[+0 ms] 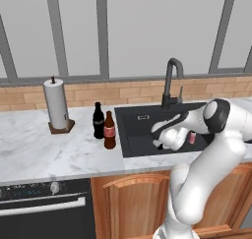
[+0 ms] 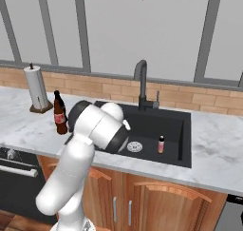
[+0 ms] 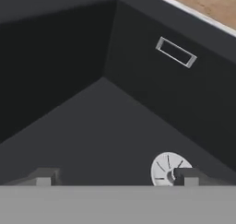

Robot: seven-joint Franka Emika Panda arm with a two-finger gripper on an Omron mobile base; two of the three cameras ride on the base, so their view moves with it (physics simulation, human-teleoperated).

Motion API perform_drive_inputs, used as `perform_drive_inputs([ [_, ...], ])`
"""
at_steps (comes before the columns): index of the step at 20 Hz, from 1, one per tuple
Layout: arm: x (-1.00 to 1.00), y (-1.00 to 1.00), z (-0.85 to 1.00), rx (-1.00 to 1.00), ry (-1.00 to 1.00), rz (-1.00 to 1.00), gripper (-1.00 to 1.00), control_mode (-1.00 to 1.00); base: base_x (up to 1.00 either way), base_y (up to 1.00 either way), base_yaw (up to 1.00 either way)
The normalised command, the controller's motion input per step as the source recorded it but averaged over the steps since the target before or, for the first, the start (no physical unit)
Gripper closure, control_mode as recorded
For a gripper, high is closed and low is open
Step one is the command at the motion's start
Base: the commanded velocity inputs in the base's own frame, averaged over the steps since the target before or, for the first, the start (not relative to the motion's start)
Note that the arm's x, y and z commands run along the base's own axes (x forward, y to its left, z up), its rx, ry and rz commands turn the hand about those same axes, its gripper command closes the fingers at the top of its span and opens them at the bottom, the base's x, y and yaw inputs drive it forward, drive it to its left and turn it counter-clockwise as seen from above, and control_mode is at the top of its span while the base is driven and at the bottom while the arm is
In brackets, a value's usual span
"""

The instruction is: Place the large bottle from the dining counter next to the other large bottle outside the sink, and place the small bottle from the dining counter next to the other small bottle inside the sink.

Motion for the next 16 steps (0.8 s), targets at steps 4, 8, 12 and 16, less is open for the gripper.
perform_drive_inputs([
  [4,0.0,-0.35,-0.05,-0.01,-0.02,0.06,-1.0,-1.0,0.0,0.0,0.0],
  [8,0.0,-0.17,0.07,0.0,-0.06,0.06,-1.0,-1.0,0.0,0.0,0.0],
  [12,0.0,0.0,0.5,0.0,-0.09,0.07,-1.0,-1.0,0.0,0.0,0.0],
  [16,0.01,0.03,0.85,0.0,-0.13,0.01,-1.0,-1.0,0.0,0.0,0.0],
])
